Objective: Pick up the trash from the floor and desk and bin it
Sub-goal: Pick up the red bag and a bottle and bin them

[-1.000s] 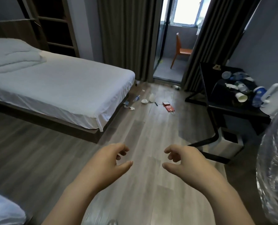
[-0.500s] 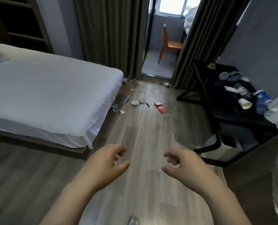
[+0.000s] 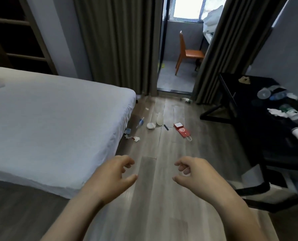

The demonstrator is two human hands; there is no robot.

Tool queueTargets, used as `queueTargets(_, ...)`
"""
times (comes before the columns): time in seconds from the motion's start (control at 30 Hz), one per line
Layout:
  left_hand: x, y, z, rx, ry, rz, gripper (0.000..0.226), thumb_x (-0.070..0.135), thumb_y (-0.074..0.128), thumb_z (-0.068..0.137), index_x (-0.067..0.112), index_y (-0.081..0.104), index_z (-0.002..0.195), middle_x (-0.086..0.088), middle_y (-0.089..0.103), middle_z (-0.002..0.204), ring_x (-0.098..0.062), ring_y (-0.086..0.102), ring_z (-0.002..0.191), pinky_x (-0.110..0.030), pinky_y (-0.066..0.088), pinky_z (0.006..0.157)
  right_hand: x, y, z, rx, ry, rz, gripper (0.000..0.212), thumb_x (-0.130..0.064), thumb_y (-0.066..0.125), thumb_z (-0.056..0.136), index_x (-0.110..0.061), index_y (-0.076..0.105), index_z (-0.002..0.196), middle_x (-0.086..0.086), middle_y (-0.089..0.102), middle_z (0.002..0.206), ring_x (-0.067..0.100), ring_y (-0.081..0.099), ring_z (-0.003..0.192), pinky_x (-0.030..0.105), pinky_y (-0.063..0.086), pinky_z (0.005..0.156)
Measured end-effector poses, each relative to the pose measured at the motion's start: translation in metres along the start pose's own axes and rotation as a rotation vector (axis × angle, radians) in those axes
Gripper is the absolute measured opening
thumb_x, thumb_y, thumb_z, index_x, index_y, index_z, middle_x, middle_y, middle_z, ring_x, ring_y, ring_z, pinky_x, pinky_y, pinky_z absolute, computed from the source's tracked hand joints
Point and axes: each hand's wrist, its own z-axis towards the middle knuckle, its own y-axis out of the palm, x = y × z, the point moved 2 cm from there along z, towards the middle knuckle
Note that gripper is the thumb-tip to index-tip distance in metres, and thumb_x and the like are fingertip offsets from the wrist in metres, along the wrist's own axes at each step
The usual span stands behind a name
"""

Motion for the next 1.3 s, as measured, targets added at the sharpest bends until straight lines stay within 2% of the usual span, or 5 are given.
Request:
queueTargets(0.5, -0.083, -0.047, 0.258, -0.1, 0.077, -0.012, 0.038, 0.048, 0.06, 0.084, 0.034, 0.054, 0.119, 0.016, 0.054, 0.113, -0.001, 0.054, 0.093, -0.014, 0.044, 0.077, -0.036, -0.025, 0.235, -0.013, 0.183, 0.001, 0.038, -0.037, 0.07, 0.083, -0.033, 0.058, 0.119, -0.014, 0.055, 0.105, 0.003, 0.055, 0.094, 0.026, 0.052, 0.085)
queueTargets(0.7, -0.101, -0.061, 0.349, -0.162, 0.124, -0.01, 0.039, 0.046, 0.061, 0.084, 0.032, 0.054, 0.12, 0.014, 0.055, 0.113, -0.002, 0.054, 0.091, -0.015, 0.045, 0.079, -0.043, -0.035, 0.306, -0.004, 0.243, 0.023, 0.039, -0.037, 0.068, 0.085, -0.032, 0.057, 0.122, -0.015, 0.056, 0.107, 0.0, 0.054, 0.095, 0.019, 0.049, 0.081)
queueTargets(1.0, -0.101, -0.045, 0.462, -0.236, 0.125, -0.058, 0.042, 0.045, 0.064, 0.083, 0.03, 0.055, 0.121, 0.013, 0.058, 0.114, -0.004, 0.057, 0.096, -0.022, 0.05, 0.085, -0.012, -0.055, 0.402, -0.015, 0.313, 0.019, 0.04, -0.039, 0.069, 0.084, -0.031, 0.057, 0.122, -0.014, 0.057, 0.107, 0.0, 0.055, 0.094, 0.02, 0.051, 0.083)
queueTargets(1.17, -0.077, -0.034, 0.539, -0.229, 0.117, -0.057, 0.038, 0.044, 0.063, 0.082, 0.029, 0.058, 0.117, 0.013, 0.058, 0.11, -0.003, 0.058, 0.094, -0.028, 0.051, 0.087, 0.022, -0.094, 0.468, -0.004, 0.29, 0.063, 0.037, -0.036, 0.068, 0.085, -0.03, 0.058, 0.121, -0.013, 0.056, 0.106, 0.0, 0.055, 0.092, 0.014, 0.045, 0.072)
queueTargets(1.3, -0.054, -0.029, 0.598, -0.205, 0.092, -0.071, 0.035, 0.045, 0.063, 0.082, 0.03, 0.058, 0.113, 0.013, 0.059, 0.109, -0.003, 0.059, 0.094, -0.029, 0.052, 0.086, 0.053, -0.13, 0.524, -0.023, 0.275, 0.071, 0.037, -0.035, 0.068, 0.086, -0.03, 0.058, 0.121, -0.01, 0.059, 0.114, 0.003, 0.057, 0.097, 0.019, 0.049, 0.08)
